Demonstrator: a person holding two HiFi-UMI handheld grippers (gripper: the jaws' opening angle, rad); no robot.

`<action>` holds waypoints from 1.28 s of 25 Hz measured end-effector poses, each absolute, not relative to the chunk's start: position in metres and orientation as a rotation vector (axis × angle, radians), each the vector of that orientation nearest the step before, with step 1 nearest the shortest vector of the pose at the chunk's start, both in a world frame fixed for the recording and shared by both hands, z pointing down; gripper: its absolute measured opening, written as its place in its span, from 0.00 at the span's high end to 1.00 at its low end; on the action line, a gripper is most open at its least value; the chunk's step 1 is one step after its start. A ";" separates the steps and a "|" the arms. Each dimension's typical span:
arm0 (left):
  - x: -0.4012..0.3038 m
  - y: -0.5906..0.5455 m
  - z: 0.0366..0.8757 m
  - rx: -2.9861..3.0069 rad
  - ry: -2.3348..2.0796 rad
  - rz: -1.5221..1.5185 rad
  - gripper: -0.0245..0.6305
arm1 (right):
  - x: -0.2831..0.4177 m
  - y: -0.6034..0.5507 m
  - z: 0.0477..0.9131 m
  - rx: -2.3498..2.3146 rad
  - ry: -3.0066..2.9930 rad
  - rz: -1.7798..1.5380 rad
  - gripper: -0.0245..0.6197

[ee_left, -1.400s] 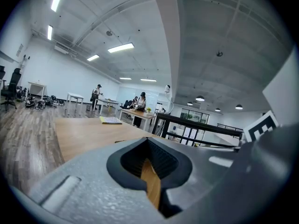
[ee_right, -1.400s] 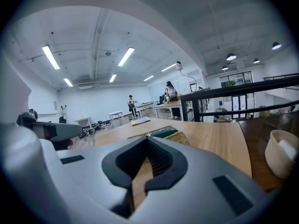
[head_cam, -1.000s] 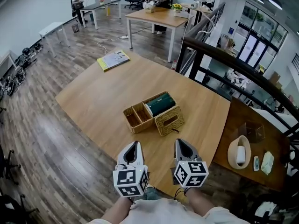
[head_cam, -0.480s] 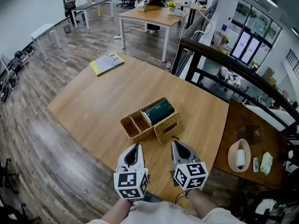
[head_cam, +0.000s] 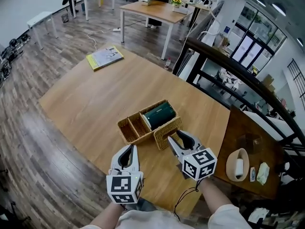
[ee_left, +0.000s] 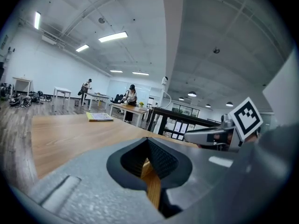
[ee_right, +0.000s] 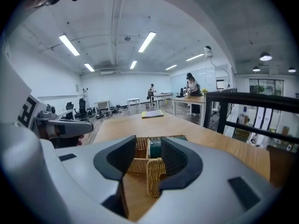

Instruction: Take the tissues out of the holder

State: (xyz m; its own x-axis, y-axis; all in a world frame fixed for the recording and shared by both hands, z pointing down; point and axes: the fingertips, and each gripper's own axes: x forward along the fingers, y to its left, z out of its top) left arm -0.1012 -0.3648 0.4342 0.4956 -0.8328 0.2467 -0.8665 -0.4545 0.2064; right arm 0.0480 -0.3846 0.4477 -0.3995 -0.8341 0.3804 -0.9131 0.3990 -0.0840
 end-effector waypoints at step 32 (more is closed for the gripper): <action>-0.105 -0.434 0.498 2.336 -1.392 0.205 0.98 | -0.001 -0.510 0.555 0.259 -2.160 0.011 0.38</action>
State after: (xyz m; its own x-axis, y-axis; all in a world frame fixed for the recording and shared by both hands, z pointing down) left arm -0.1050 -0.4335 0.4976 0.4903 -0.8070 0.3292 -0.8677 -0.4162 0.2719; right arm -0.0007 -0.5095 0.5545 -0.5465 -0.1814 0.8176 -0.1897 0.9777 0.0902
